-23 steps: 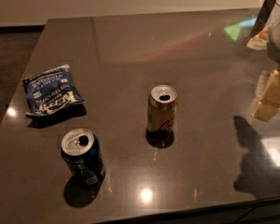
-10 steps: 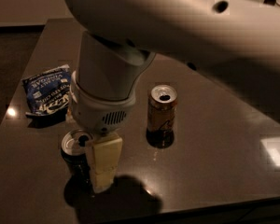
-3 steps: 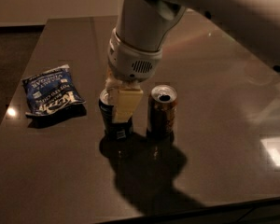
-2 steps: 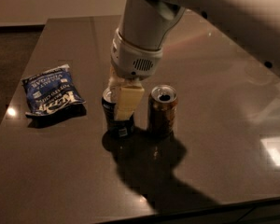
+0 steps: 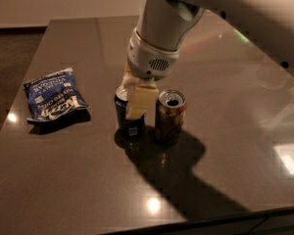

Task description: Move pepsi can near orange can

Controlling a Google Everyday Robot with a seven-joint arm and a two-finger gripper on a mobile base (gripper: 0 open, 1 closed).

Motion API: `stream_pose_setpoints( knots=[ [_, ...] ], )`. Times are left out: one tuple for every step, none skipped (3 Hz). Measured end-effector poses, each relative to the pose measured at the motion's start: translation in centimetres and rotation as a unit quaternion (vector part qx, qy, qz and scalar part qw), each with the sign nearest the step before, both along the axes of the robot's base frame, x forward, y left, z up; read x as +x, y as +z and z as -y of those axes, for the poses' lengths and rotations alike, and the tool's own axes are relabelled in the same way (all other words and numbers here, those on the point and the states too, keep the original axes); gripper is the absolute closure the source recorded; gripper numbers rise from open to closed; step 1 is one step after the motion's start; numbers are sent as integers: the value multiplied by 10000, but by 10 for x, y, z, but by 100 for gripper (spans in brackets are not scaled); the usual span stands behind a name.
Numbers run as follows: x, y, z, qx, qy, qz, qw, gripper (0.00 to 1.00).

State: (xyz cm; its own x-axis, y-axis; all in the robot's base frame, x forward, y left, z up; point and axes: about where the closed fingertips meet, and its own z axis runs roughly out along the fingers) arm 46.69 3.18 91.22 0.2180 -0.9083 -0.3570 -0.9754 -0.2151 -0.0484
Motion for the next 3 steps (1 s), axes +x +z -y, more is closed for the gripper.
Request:
stream_pose_setpoints(
  knots=[
    [3, 2, 5, 52, -52, 4, 10000, 0],
    [8, 24, 14, 153, -91, 127, 9998, 0],
    [8, 25, 14, 161, -93, 141, 9997, 0]
  ],
)
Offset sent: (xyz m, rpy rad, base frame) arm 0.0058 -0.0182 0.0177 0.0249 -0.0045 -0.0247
